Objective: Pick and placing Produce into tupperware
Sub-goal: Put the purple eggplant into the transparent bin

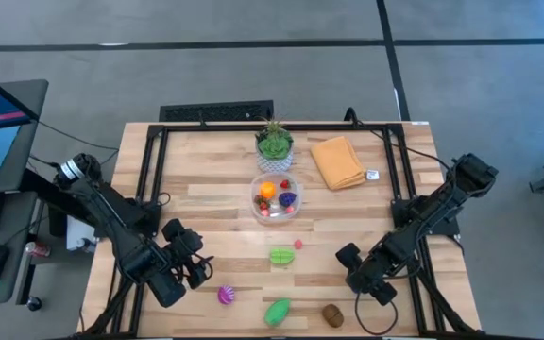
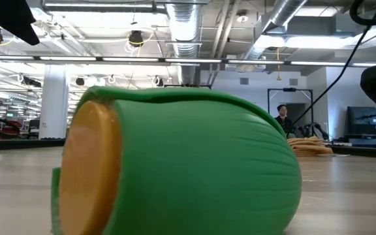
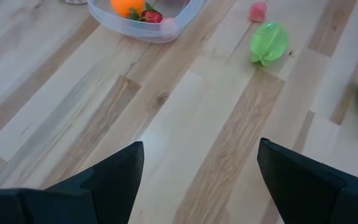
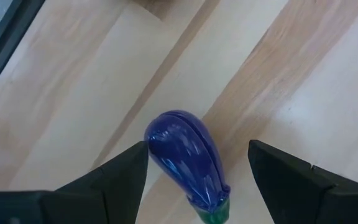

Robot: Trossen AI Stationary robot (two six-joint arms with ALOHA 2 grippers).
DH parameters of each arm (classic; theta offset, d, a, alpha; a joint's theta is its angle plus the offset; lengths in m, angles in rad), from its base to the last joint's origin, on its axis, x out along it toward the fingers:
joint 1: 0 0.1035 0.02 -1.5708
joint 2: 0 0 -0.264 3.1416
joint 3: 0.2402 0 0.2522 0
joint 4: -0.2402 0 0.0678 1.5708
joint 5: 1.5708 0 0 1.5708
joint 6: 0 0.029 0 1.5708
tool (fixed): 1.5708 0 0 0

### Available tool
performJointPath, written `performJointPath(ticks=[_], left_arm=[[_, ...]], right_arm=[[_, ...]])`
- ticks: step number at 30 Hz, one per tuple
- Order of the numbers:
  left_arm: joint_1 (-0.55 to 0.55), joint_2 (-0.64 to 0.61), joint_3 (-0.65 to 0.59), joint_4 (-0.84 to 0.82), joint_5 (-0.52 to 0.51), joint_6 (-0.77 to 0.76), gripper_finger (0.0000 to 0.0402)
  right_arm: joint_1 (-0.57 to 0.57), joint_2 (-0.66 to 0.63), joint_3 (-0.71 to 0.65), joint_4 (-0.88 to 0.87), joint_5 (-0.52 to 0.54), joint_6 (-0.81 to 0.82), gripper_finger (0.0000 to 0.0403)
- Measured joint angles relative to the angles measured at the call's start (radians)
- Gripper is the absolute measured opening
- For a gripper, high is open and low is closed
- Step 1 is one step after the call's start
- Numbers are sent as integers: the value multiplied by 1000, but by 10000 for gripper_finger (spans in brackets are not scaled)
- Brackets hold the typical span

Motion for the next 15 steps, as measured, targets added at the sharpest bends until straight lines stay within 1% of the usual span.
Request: performJointPath(ticks=[15], left_arm=[[0, 0, 0, -27, -3, 7, 302]], right_arm=[[1, -1, -18, -2, 11, -43, 302]])
